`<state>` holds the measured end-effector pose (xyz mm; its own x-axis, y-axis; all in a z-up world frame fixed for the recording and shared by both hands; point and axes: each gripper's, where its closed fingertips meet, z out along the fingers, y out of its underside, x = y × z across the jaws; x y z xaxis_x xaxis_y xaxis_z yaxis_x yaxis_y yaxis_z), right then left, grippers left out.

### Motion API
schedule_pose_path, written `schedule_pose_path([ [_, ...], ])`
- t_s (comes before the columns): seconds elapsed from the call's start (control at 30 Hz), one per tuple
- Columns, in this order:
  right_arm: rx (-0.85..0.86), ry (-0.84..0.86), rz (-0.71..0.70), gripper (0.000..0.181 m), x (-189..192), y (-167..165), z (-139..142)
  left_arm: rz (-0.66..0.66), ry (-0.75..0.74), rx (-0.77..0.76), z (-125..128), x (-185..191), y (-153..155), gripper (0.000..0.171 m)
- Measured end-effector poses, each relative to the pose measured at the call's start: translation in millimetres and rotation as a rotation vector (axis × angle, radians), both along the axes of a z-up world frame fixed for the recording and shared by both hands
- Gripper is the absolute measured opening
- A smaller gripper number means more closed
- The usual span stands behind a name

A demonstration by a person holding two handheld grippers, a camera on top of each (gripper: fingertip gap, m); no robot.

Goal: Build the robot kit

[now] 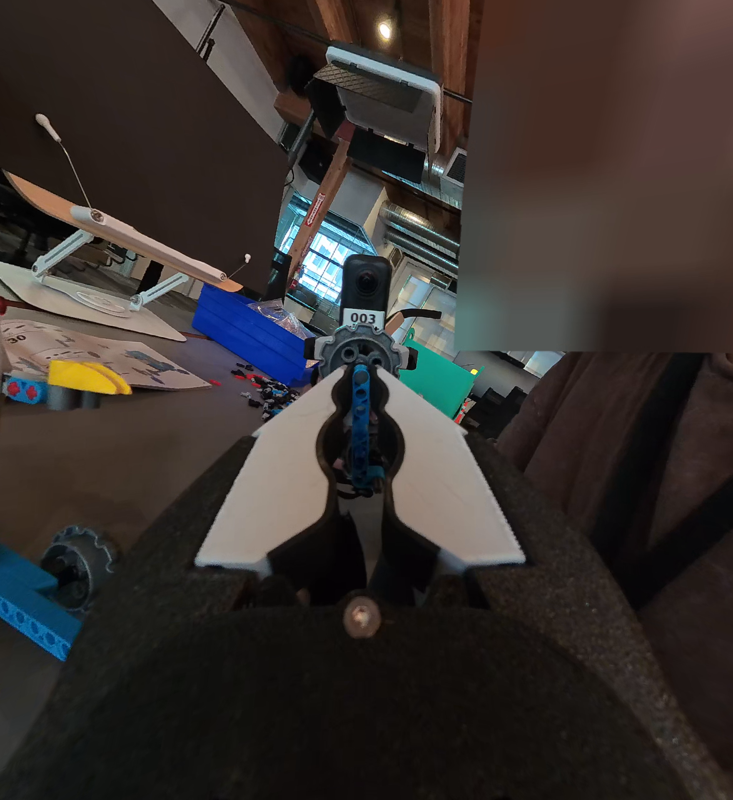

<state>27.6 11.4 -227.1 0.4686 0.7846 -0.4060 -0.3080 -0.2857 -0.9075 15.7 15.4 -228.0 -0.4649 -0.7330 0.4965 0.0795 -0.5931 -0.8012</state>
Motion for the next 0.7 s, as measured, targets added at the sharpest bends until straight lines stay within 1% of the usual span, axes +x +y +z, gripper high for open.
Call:
schedule_pose_path([
  [0.17, -0.003, 0.032, -0.011, 0.007, 3.4, 1.9, 1.2, -0.008, 0.001, -0.003, -0.2, 1.1, -1.6, 0.006],
  [0.23, -0.019, 0.051, 0.016, 0.007, 0.7, 0.8, 1.7, -0.011, 0.003, -0.008, -0.6, 1.5, -1.3, 0.006],
  [0.37, -0.016, 0.032, 0.017, 0.007, -2.7, 0.5, -0.5, -0.006, 0.007, 0.008, -1.2, 2.5, -3.0, 0.006],
  [0.7, -0.019, 0.05, 0.025, 0.007, -2.4, 0.4, -1.5, -0.004, -0.004, -0.01, 0.5, 0.6, -0.1, 0.006],
])
